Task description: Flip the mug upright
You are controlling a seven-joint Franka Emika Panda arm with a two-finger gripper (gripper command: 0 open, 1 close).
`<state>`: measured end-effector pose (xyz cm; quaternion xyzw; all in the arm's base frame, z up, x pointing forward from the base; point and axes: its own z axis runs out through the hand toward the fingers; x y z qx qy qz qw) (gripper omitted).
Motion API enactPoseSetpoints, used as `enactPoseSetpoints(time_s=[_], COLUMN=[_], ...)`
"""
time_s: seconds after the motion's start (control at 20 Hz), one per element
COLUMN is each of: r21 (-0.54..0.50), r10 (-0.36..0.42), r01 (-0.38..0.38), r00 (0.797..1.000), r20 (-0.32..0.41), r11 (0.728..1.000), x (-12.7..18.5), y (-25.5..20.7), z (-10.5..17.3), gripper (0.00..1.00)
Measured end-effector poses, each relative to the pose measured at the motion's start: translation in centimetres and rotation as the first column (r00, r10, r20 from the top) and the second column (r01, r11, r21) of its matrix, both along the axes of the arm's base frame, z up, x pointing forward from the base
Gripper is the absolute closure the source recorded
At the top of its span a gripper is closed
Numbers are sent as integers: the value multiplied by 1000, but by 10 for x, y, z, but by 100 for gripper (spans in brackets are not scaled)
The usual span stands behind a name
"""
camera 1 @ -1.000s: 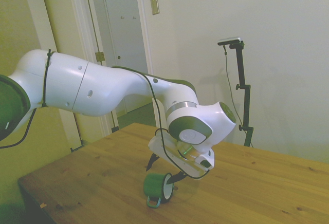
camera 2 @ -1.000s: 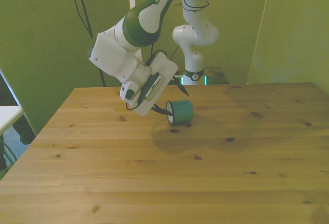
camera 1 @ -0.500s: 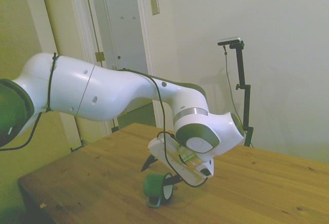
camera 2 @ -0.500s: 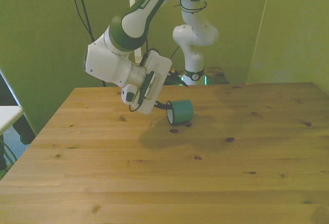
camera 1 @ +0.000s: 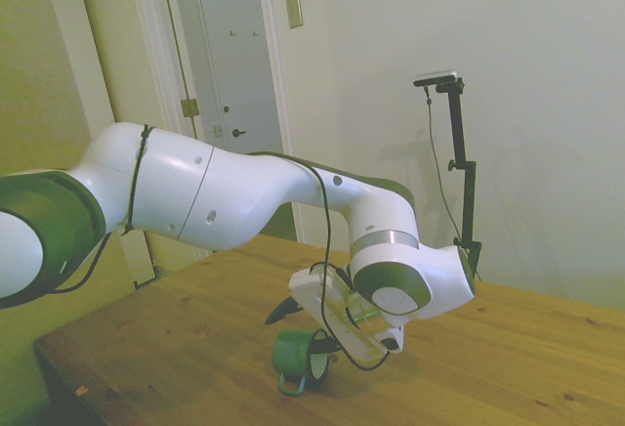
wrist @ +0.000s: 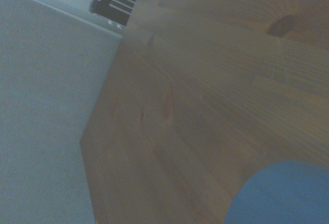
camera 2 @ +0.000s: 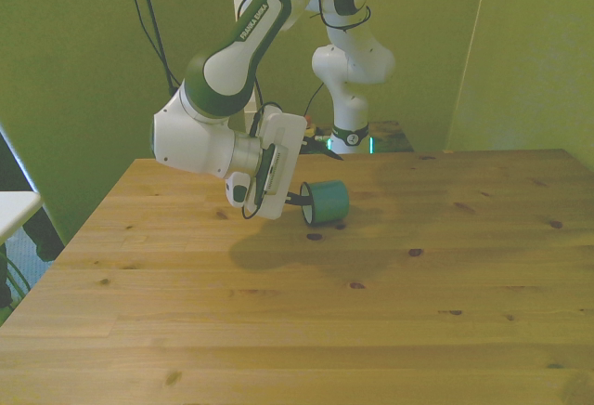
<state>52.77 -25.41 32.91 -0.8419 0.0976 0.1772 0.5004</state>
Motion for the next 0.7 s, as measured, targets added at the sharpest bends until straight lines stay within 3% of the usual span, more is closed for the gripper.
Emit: enactPoseSetpoints(time_s=[0.7], r21=[81], r10=[16], r01=[-16], r00=[1000], r20=[12], r11=[997], x=[7], y=[2], z=[-16], gripper=[100])
